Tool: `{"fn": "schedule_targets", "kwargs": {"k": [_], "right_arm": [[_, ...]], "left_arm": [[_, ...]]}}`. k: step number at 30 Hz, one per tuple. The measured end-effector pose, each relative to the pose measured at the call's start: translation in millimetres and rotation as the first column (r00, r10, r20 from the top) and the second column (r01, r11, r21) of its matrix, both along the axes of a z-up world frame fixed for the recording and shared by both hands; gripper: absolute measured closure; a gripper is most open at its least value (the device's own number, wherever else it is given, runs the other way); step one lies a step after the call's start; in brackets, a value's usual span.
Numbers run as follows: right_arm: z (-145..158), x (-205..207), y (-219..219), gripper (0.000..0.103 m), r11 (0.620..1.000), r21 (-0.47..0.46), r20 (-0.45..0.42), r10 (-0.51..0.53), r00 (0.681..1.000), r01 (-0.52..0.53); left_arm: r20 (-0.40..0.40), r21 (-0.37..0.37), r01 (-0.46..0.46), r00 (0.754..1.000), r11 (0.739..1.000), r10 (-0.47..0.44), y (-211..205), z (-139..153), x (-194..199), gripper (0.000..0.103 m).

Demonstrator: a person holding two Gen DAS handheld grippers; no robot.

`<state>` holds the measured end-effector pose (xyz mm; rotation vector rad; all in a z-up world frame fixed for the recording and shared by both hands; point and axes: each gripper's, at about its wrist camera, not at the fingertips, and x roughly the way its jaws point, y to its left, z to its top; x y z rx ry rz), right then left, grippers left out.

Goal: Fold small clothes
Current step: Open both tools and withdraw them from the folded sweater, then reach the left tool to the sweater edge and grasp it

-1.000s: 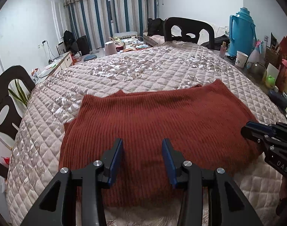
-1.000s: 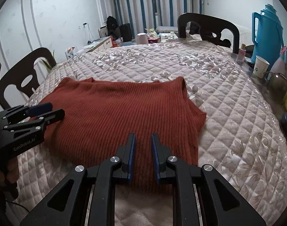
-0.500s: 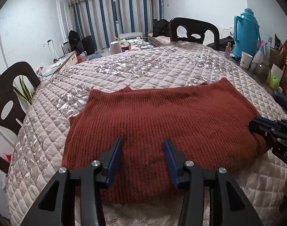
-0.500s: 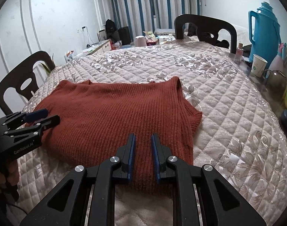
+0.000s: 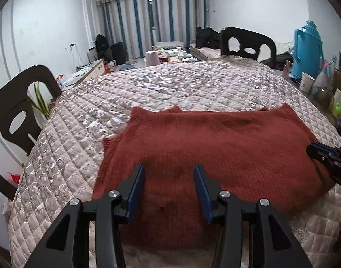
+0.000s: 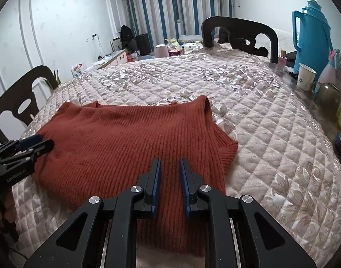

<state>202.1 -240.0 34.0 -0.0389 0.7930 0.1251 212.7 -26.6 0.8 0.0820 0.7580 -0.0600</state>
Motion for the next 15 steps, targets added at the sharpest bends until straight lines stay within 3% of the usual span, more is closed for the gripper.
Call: {"fn": "schedule_targets", "kwargs": {"k": [5,15], "right_arm": [[-3,10,-11,0.085,0.999,0.046,-0.007,-0.022,1.0,0.022],[7,-9,-13,0.085,0.999,0.015,0.027,-0.033,0.999,0.033]], "left_arm": [[-0.012,-0.038,-0.012,1.0,0.999,0.011,12,-3,7,0.054],[-0.018,-0.053,-0.053,0.998,0.997,0.052,29,-1,-2,0.054]]}}
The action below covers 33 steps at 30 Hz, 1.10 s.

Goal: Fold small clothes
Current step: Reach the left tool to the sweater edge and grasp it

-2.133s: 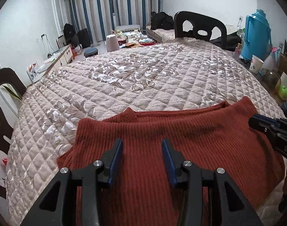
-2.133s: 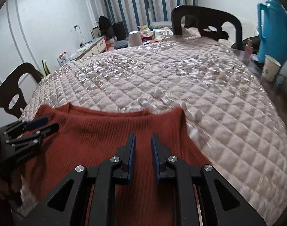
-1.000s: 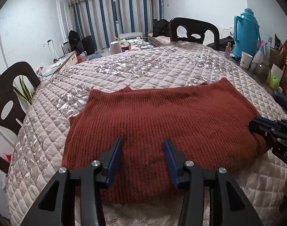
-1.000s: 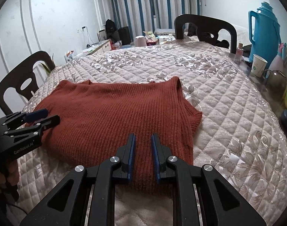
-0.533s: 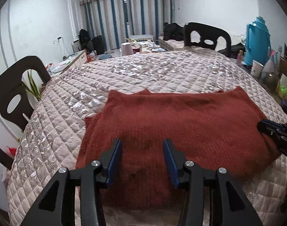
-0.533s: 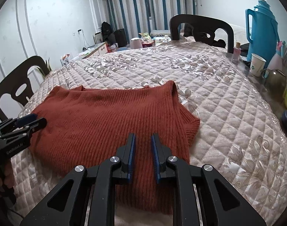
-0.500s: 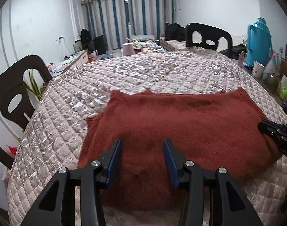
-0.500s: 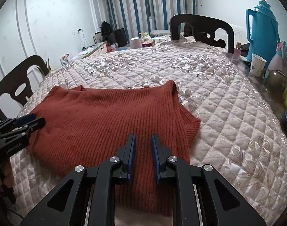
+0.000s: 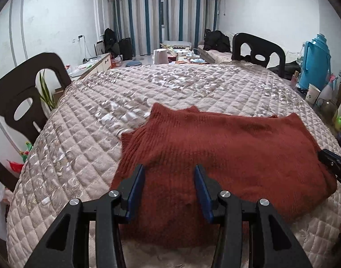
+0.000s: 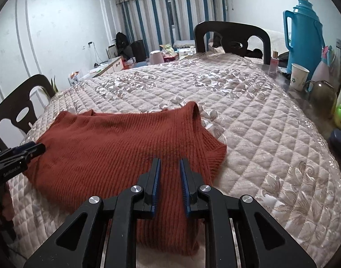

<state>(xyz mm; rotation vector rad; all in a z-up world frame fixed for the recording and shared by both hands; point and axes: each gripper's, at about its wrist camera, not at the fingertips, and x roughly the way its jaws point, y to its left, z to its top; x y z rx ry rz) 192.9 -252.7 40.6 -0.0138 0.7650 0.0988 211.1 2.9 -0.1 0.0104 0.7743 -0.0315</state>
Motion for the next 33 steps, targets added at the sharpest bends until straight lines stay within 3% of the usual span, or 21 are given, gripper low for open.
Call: {"fn": "schedule_targets", "kwargs": {"k": [9,20,24,29,33], "right_arm": [[11,-21,7,0.085,0.999,0.003,0.008,0.038,0.999,-0.038],[8,-46,57,0.085,0.977,-0.01,0.004,0.213,0.977,-0.213],[3,-47,69,0.085,0.971,-0.008,-0.01,0.238,0.971,-0.238],[-1,-40,86,0.085,0.962,-0.033,-0.016,0.272,0.962,-0.273],[-5,-29,102,0.085,0.955,-0.056,-0.027,0.29,0.957,-0.291]], "left_arm": [[-0.019,-0.055,-0.034,0.999,0.998,0.033,22,4,-26,0.054],[-0.086,-0.287,-0.02,0.996,0.958,-0.005,54,-13,-65,0.052],[-0.131,-0.395,-0.043,0.991,0.918,-0.01,64,-27,-60,0.052],[-0.13,-0.499,-0.067,0.991,0.864,0.002,73,-32,-48,0.051],[-0.137,-0.543,-0.09,0.99,0.835,0.018,75,-34,-37,0.051]]}}
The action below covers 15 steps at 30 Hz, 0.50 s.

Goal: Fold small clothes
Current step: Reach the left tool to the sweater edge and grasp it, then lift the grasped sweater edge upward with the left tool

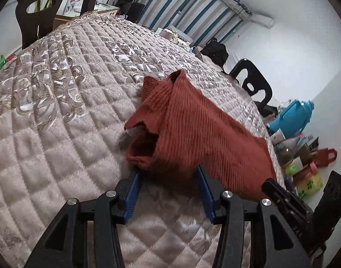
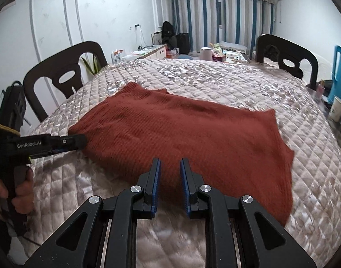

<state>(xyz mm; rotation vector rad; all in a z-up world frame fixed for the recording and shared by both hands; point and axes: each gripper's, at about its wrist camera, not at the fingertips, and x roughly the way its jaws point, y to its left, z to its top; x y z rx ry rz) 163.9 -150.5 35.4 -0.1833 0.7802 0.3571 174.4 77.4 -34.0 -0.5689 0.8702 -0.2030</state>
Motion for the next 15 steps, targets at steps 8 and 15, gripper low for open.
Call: {"fn": "schedule_targets", "kwargs": {"k": [8,15], "right_arm": [[-18,49,19,0.085,0.996,-0.088,-0.038,-0.034,0.999,0.031],[-23,90,33,0.085,0.982,-0.175,-0.037,-0.073,0.997,0.066]], "left_arm": [[0.01,0.004,-0.028,1.0,1.0,0.028,-1,1,13,0.054],[0.017,0.007,-0.025,1.0,1.0,0.025,2,-4,18,0.065]]}}
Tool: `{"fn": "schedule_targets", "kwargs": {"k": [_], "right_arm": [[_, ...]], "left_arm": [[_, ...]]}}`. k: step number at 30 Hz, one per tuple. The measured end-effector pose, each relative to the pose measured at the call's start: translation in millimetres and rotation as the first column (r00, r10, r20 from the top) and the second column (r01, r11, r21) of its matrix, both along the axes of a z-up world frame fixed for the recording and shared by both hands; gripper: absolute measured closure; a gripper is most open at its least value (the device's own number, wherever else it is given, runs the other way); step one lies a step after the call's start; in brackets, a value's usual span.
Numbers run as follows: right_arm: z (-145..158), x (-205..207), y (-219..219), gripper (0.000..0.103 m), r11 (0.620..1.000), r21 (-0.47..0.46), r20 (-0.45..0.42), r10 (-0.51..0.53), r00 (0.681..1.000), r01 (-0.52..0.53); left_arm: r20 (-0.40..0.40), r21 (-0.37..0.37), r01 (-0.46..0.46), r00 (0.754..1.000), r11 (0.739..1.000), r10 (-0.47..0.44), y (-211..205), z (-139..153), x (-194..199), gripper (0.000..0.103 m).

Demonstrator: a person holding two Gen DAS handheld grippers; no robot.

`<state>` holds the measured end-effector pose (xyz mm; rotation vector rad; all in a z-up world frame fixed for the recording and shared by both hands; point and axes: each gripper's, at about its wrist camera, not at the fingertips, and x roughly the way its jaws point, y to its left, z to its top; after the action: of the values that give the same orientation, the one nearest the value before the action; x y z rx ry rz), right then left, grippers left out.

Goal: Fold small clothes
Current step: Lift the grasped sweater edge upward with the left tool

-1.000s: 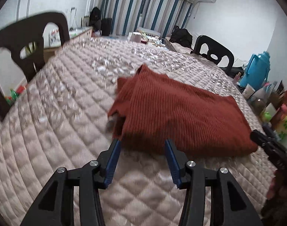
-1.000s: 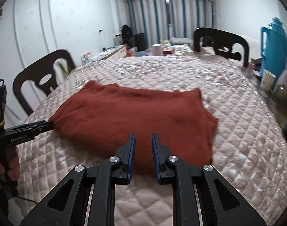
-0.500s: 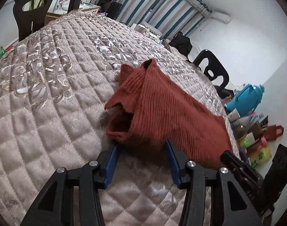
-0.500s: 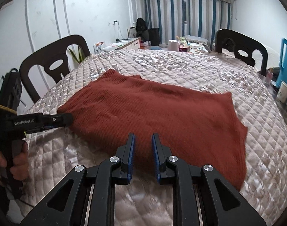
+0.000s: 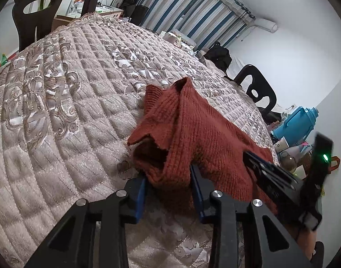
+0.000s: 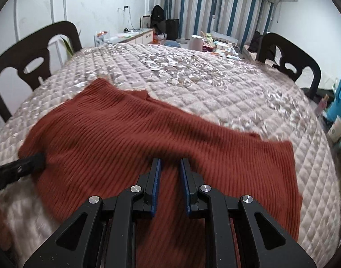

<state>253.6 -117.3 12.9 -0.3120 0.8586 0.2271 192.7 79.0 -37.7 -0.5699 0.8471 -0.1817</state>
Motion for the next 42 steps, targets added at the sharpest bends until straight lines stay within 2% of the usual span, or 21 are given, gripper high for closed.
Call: {"fn": "schedule_targets", "kwargs": {"k": [3,7,9,14,17,19,21,24,30,37,42], "right_arm": [[-6,20,3,0.085,1.0,-0.009,-0.021,-0.016,1.0,0.016],[-1,26,0,0.085,0.999,0.022,-0.021,-0.03,0.999,0.03],[6,15,0,0.085,0.999,0.036,0.001,-0.022,1.0,0.022],[22,-40,-2,0.085,0.999,0.039,0.062,0.028,0.998,-0.03],[12,-67,1,0.085,0.997,0.034,0.049,0.074,0.996,-0.076],[0,-76,4,0.085,0.996,-0.009,0.039,0.093,0.995,-0.092],[1,-83,3,0.085,0.996,-0.013,0.043,0.094,0.995,-0.093],[12,-93,-7,0.085,0.995,0.053,0.053,0.081,0.995,-0.084],[26,-106,-31,0.085,0.991,0.13,0.078,0.019,0.997,-0.029],[38,-126,-71,0.085,0.971,0.234,0.092,-0.071,0.993,0.048],[49,-143,-104,0.085,0.951,0.29,0.115,-0.142,0.983,0.103]], "left_arm": [[0.004,0.007,0.005,1.0,1.0,-0.005,-2,0,4,0.067],[0.0,0.005,0.007,1.0,1.0,-0.007,-1,1,8,0.069],[-0.002,0.002,0.01,1.0,1.0,-0.01,0,1,9,0.071],[0.007,0.013,0.019,1.0,1.0,-0.019,0,2,4,0.077],[0.014,0.023,0.024,1.0,0.999,-0.024,-3,5,2,0.08],[0.018,0.027,0.027,0.999,0.999,-0.028,-4,8,1,0.082],[0.029,0.039,0.031,0.999,0.999,-0.032,-5,12,-1,0.084],[0.052,0.053,0.037,0.998,0.998,-0.04,-5,20,-4,0.087],[0.109,0.078,0.064,0.991,0.995,-0.072,-14,39,-7,0.091],[0.201,0.129,0.147,0.965,0.981,-0.171,-50,80,-2,0.093],[0.263,0.203,0.244,0.919,0.948,-0.293,-102,108,6,0.093]]}}
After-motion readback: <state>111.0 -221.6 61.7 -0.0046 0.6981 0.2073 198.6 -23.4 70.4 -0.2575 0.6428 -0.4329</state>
